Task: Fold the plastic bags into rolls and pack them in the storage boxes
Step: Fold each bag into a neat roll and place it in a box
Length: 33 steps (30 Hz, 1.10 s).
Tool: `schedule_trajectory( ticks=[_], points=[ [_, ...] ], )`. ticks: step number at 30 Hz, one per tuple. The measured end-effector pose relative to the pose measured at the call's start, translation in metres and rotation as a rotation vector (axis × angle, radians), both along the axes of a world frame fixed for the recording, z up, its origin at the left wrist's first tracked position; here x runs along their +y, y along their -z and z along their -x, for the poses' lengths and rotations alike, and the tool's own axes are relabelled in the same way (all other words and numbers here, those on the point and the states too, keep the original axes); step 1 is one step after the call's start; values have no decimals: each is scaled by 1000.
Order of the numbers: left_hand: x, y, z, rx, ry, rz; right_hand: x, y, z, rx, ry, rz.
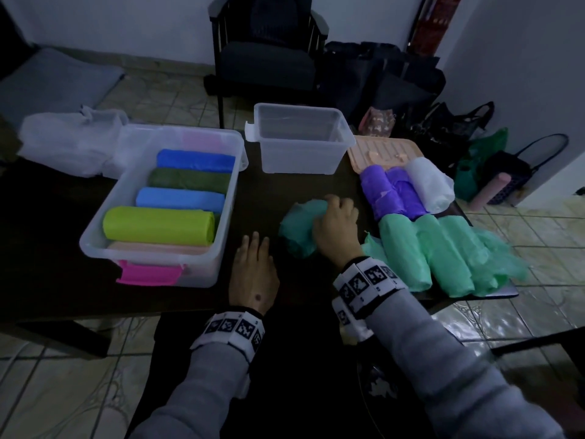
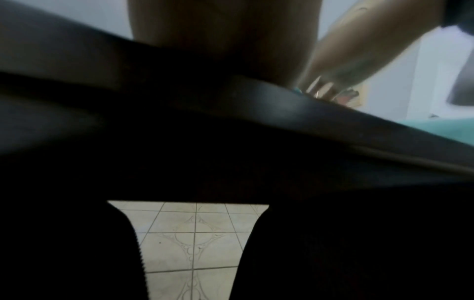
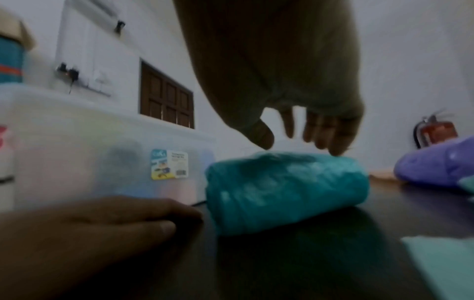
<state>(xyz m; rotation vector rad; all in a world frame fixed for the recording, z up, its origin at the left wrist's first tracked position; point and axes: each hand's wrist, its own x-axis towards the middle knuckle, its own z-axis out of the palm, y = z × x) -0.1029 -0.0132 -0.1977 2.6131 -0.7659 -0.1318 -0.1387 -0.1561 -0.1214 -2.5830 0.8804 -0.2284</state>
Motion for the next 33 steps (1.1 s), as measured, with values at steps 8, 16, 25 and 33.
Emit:
schedule_trajectory(
  ticks=[8, 16, 25, 33],
  points=[
    [2, 1, -1, -22, 28, -18, 20, -4, -21, 254, -67, -175],
    [3, 2, -1, -20, 26, 3, -16, -3, -8, 275, -492, -361],
    [2, 4, 1, -44, 4, 39, -41, -6, -12, -273, 73, -144],
    [1, 2, -4, 16, 14, 103, 10, -5, -19, 336, -172, -182]
  ],
)
